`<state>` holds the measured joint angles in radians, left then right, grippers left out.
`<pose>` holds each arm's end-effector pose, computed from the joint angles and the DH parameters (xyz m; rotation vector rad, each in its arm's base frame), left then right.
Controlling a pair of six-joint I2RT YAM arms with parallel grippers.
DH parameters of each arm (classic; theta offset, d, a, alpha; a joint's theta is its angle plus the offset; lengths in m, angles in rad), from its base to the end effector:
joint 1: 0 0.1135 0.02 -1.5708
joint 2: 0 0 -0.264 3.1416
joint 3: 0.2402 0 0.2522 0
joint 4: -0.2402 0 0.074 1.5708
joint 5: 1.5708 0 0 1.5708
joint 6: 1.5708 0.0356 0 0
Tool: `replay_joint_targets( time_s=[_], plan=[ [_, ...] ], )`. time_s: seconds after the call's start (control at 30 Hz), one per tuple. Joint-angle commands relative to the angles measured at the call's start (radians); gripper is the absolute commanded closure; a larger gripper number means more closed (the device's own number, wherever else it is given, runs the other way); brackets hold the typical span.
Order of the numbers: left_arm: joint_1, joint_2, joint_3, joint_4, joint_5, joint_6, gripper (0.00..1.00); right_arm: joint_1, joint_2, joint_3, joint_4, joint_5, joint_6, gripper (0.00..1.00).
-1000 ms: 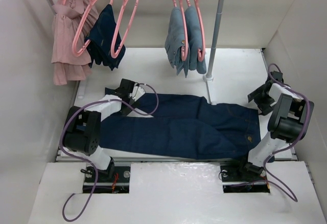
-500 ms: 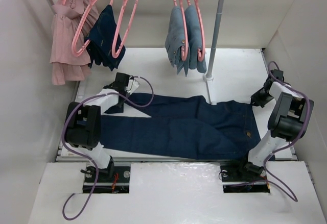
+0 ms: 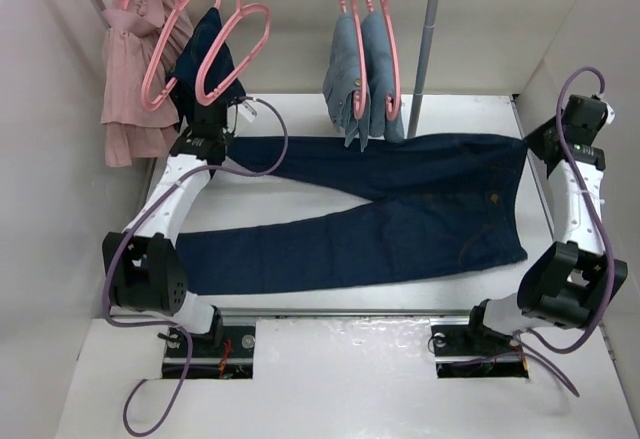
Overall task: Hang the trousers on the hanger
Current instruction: Fold the trousers at the center of the board.
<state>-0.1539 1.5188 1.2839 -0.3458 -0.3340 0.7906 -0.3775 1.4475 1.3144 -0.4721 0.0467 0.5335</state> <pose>0.3461 -0.0419 0.3194 0.8210 2.0465 0.7226 0.3047 -0.1226 0.3401 0.9809 1.9418 0.0382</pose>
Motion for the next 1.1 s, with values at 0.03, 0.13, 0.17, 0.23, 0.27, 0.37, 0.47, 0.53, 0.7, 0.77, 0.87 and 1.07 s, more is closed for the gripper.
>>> replay_joint_targets(
  time_s=[0.03, 0.13, 0.17, 0.23, 0.27, 0.37, 0.47, 0.53, 0.7, 0.77, 0.87, 1.07],
  plan=[
    [0.043, -0.057, 0.035, 0.011, -0.103, 0.110, 1.00, -0.015, -0.026, 0.019, 0.124, 0.042, -0.023, 1.00],
    [0.057, -0.057, 0.035, -0.007, -0.103, 0.131, 1.00, -0.026, -0.026, 0.008, 0.124, 0.030, -0.023, 1.00],
    [0.057, -0.068, 0.025, -0.053, -0.070, 0.140, 1.00, -0.026, -0.026, 0.008, 0.124, 0.012, -0.023, 1.00],
    [0.057, -0.098, -0.030, -0.090, -0.034, 0.151, 1.00, -0.026, -0.026, -0.041, 0.135, -0.010, -0.023, 1.00],
    [0.048, -0.111, -0.055, -0.105, -0.024, 0.165, 1.00, -0.026, -0.039, -0.058, 0.148, -0.019, -0.023, 1.00],
    [0.048, -0.167, -0.164, -0.166, -0.036, 0.209, 1.00, -0.026, -0.097, -0.148, 0.191, -0.031, -0.023, 1.00],
    [0.059, -0.239, -0.254, -0.202, -0.088, 0.245, 1.00, -0.037, -0.183, -0.240, 0.243, -0.004, -0.011, 1.00],
    [0.059, -0.273, -0.287, -0.261, -0.088, 0.254, 1.00, -0.046, -0.226, -0.303, 0.269, -0.004, -0.010, 1.00],
    [0.059, -0.379, -0.349, -0.401, -0.040, 0.200, 1.00, -0.046, -0.343, -0.440, 0.313, 0.022, 0.109, 1.00],
    [0.059, -0.407, -0.415, -0.447, -0.040, 0.191, 1.00, -0.072, -0.366, -0.504, 0.313, 0.045, 0.161, 1.00],
    [0.059, -0.456, -0.529, -0.495, -0.053, 0.162, 0.91, -0.101, -0.386, -0.544, 0.270, 0.099, 0.261, 0.99],
    [0.059, -0.500, -0.667, -0.539, -0.073, 0.079, 0.15, -0.101, -0.250, -0.500, 0.075, 0.157, 0.322, 0.00]
  ],
)
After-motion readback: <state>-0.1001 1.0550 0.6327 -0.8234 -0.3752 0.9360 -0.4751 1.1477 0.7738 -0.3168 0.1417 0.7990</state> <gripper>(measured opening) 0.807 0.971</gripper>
